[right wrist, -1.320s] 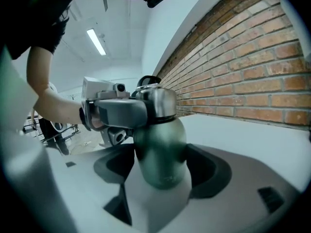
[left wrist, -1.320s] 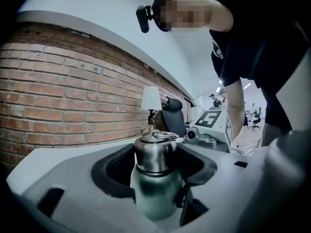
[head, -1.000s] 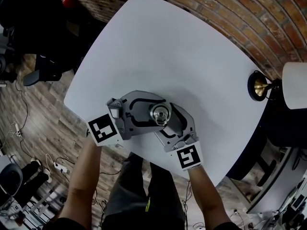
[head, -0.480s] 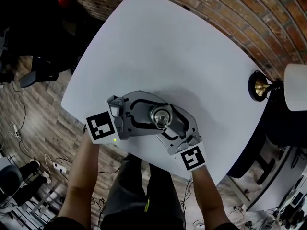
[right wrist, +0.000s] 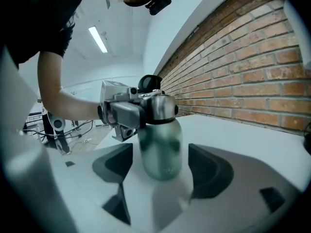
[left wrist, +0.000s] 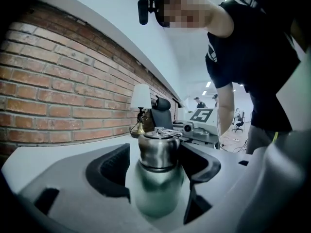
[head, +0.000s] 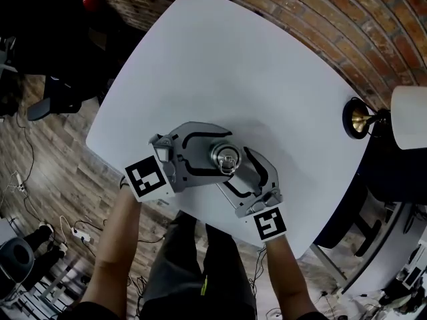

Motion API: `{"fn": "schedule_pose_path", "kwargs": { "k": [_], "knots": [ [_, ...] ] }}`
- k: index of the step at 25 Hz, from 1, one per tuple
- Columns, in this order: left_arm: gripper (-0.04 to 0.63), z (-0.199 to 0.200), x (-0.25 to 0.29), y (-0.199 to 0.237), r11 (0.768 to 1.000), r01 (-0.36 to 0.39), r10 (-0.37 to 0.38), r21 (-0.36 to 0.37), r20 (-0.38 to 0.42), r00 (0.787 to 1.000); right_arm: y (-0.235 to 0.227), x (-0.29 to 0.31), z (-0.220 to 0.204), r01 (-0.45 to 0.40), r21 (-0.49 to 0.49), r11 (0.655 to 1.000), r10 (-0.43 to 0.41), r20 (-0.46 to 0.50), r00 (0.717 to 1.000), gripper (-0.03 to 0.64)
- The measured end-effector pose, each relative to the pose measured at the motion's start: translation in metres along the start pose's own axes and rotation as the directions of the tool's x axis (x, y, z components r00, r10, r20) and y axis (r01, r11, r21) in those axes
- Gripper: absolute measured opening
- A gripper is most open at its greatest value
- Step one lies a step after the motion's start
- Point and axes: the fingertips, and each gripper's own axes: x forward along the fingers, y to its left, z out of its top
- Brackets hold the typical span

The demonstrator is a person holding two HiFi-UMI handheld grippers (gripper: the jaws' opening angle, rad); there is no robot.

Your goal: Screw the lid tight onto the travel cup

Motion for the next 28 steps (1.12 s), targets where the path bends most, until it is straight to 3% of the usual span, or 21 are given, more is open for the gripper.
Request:
{"fn": "schedule_pose_path", "kwargs": {
  "k": [9, 13, 15, 19, 22, 25, 28],
  "knots": [
    [0.335, 0.009, -0.016, -0.001, 0.984, -0.176, 0.177, 0.020, -0.014, 0.984, 0.009, -0.017, 0.005, -0.013, 0.007, 1.000, 0.013, -0.023, 1.000, 0.325],
    [0.334, 0.013, -0.032, -0.010, 0.968, -0.248, 0.248, -0.025, -0.025, 0.969, 0.010, -0.028, 0.012, 0.021, 0.009, 1.000, -0.021, -0.030, 0.999, 0.325],
    [0.327, 0.013, -0.039, -0.012, 0.952, -0.304, 0.302, -0.043, -0.041, 0.952, 0.007, -0.035, 0.014, 0.038, 0.012, 0.999, -0.038, -0.034, 0.999, 0.324],
    [0.192, 0.009, -0.048, -0.016, 0.911, -0.402, 0.396, -0.092, -0.078, 0.915, -0.001, -0.048, 0.019, 0.066, 0.010, 0.998, -0.066, -0.045, 0.997, 0.309],
    [0.122, 0.008, -0.053, -0.020, 0.879, -0.459, 0.448, -0.126, -0.107, 0.888, -0.008, -0.060, 0.022, 0.114, -0.008, 0.993, -0.114, -0.031, 0.993, 0.199],
    [0.057, 0.007, -0.058, -0.024, 0.856, -0.509, 0.495, -0.093, -0.137, 0.858, -0.013, -0.072, 0.031, 0.172, 0.001, 0.985, -0.172, -0.026, 0.985, 0.151],
    [0.038, 0.010, -0.067, -0.028, 0.794, -0.600, 0.579, -0.097, -0.178, 0.795, -0.015, -0.087, 0.041, 0.222, -0.016, 0.975, -0.222, -0.013, 0.975, 0.019]
  ]
}}
